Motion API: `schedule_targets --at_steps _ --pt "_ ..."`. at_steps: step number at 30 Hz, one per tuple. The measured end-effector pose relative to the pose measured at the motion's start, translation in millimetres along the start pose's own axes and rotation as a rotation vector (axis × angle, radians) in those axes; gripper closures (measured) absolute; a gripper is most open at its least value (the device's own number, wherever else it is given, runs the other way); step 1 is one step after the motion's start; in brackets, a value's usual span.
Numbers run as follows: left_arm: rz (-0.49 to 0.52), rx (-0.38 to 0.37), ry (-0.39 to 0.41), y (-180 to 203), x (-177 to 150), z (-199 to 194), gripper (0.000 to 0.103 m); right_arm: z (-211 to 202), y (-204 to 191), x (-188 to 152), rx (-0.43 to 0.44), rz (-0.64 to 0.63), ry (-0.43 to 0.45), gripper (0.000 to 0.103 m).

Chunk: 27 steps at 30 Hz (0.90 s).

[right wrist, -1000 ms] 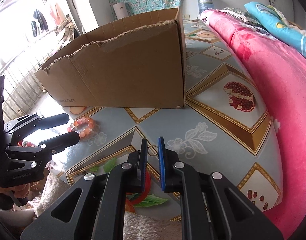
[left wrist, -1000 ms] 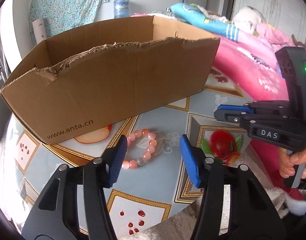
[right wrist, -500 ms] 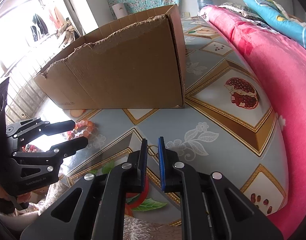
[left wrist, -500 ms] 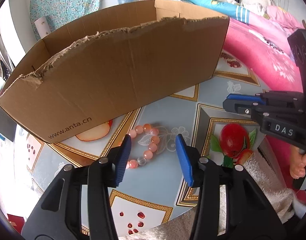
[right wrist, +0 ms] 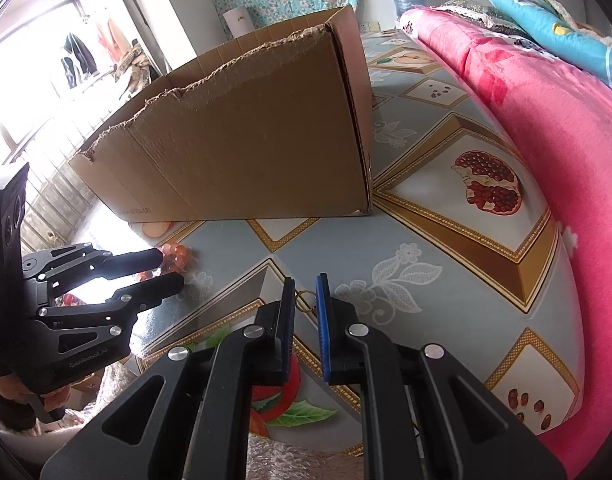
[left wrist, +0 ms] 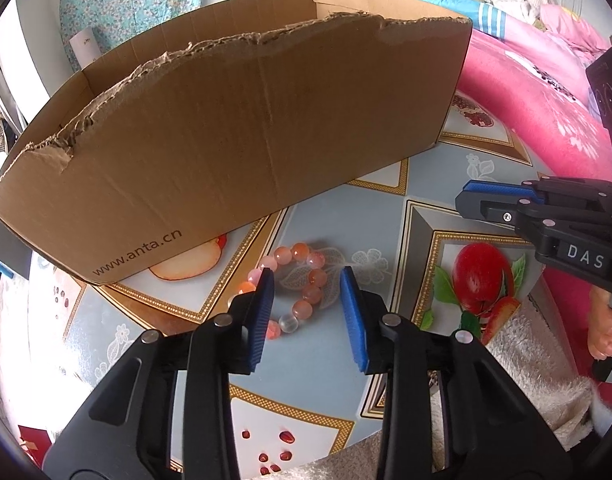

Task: Organize jewelry
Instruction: 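Lower the left gripper onto the pink bead bracelet and close, then lift the bracelet with the left gripper while the right gripper moves over the gold ring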

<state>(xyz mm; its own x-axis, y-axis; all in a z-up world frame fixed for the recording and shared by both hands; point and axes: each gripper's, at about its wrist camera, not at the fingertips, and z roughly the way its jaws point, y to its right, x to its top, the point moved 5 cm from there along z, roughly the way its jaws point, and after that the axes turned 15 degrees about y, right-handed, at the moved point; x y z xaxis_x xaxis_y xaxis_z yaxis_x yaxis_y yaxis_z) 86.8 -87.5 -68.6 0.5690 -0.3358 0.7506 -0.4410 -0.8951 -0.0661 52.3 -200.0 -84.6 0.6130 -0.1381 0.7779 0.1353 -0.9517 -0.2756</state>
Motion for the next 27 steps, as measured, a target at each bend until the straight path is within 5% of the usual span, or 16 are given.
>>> schedule_targets --at_steps 4,11,18,27 --pt "-0.018 -0.006 0.016 -5 1 1 0.094 -3 0 4 0.012 0.019 0.009 0.092" --pt "-0.146 -0.115 0.134 -34 20 -36 0.095 -28 -3 30 0.052 0.069 0.075 0.092" --pt "-0.290 -0.309 0.230 -59 57 -95 0.095 -67 -19 90 0.124 0.077 0.196 0.097" --pt "-0.381 -0.443 0.392 -92 115 -146 0.095 -70 -54 162 0.197 -0.035 0.268 0.097"
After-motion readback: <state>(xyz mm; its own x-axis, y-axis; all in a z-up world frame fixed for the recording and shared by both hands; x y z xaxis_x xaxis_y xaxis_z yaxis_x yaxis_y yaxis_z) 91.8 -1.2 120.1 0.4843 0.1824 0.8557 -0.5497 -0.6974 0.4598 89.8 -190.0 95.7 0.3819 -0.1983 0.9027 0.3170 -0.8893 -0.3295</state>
